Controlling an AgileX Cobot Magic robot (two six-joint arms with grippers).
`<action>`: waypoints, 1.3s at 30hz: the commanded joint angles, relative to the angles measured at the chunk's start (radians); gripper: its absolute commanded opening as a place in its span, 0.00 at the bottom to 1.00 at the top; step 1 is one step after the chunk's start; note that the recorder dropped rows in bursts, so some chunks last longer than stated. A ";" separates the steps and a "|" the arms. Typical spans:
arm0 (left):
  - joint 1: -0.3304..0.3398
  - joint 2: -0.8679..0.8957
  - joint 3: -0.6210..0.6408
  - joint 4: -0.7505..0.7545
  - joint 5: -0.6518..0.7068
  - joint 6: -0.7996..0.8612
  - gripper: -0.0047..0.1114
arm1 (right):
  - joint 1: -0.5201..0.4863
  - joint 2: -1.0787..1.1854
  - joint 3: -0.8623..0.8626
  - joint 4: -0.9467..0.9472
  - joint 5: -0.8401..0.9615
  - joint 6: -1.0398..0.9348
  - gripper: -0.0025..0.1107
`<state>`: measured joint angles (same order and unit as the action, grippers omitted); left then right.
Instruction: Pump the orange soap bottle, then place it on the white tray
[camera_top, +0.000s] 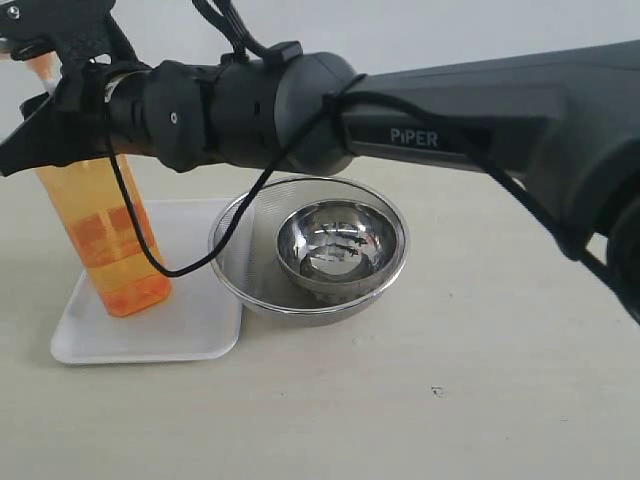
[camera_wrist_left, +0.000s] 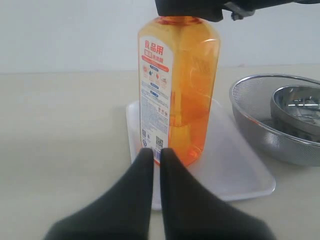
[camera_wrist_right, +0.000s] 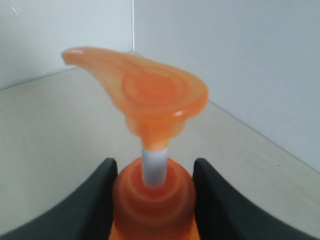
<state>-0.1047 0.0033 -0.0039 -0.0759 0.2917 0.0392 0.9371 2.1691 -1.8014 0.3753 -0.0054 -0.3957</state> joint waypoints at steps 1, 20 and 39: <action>0.002 -0.003 0.004 -0.011 0.001 0.006 0.08 | 0.002 -0.002 -0.005 -0.004 -0.015 0.001 0.22; 0.002 -0.003 0.004 -0.011 0.001 0.006 0.08 | 0.002 -0.006 -0.005 -0.004 -0.089 0.001 0.02; 0.002 -0.003 0.004 -0.011 0.001 0.006 0.08 | 0.002 -0.055 -0.003 0.725 -0.251 -0.774 0.02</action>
<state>-0.1047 0.0033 -0.0039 -0.0759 0.2917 0.0392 0.9410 2.1724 -1.7927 0.8875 -0.1269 -0.9206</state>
